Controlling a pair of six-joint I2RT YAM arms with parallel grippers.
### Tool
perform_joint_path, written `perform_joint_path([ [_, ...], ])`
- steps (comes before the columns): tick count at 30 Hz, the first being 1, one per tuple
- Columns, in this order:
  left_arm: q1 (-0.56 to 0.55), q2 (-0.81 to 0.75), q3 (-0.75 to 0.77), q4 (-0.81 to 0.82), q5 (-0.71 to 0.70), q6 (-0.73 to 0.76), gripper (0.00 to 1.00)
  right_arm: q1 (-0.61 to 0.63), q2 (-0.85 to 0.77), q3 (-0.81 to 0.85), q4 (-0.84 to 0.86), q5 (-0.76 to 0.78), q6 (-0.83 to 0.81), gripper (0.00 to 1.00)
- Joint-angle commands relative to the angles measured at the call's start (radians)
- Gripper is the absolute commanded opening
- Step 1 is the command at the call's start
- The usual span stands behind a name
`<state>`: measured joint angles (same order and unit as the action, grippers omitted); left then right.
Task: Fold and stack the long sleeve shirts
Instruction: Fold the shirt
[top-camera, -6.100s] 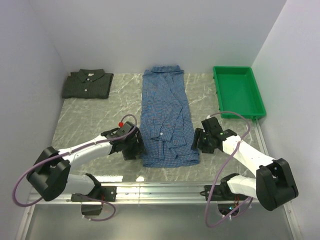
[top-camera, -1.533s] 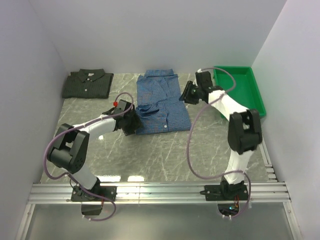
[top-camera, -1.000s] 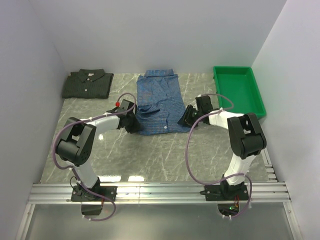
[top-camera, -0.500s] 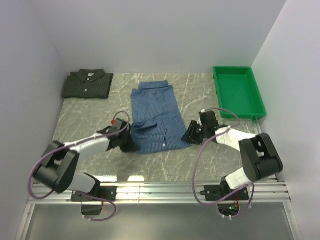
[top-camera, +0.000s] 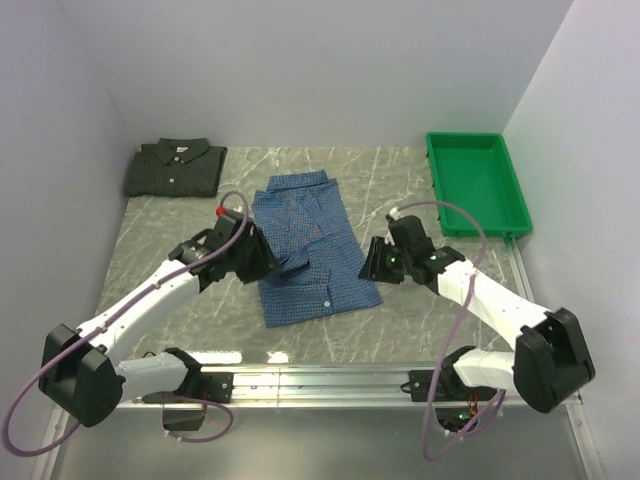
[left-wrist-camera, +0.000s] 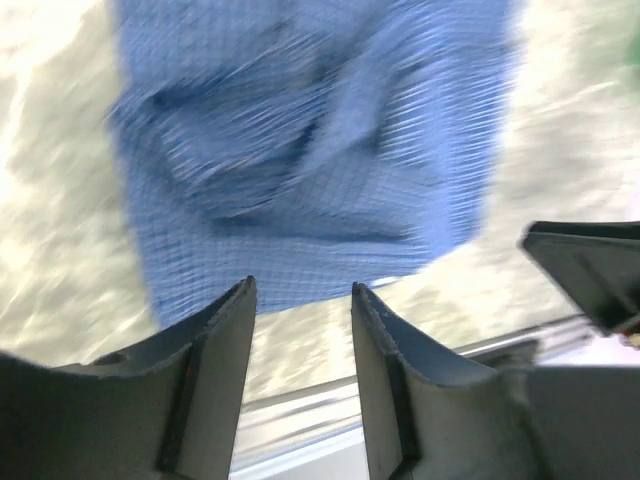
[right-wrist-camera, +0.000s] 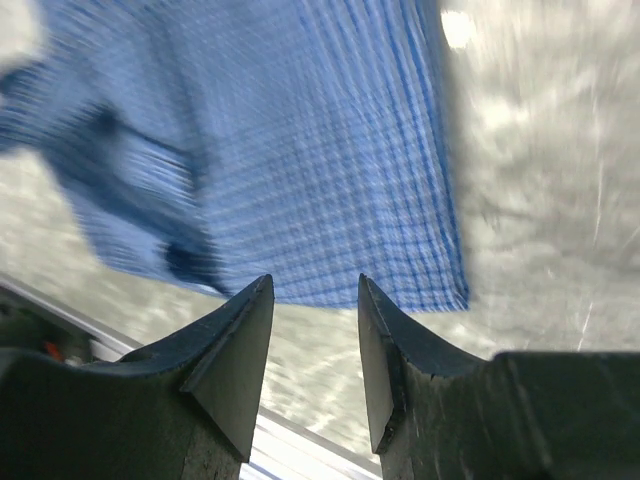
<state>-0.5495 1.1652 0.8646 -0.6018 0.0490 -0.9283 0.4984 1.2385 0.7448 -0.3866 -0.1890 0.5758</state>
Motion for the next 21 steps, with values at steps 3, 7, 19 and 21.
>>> perform_joint_path([
  [3,-0.003,0.1,0.076,0.06,0.101,0.052,0.43,0.012,-0.073,0.065,-0.038,0.045,-0.025,0.47],
  [7,-0.015,0.172,0.044,0.152,0.187,0.019,0.32,0.012,-0.097,0.045,-0.043,0.039,-0.017,0.47],
  [19,-0.009,0.416,0.155,0.218,-0.046,0.069,0.27,0.012,-0.057,-0.016,0.026,-0.007,0.001,0.47],
  [21,-0.003,0.474,0.215,0.211,-0.103,0.086,0.27,0.014,-0.054,-0.024,0.031,-0.009,0.001,0.47],
])
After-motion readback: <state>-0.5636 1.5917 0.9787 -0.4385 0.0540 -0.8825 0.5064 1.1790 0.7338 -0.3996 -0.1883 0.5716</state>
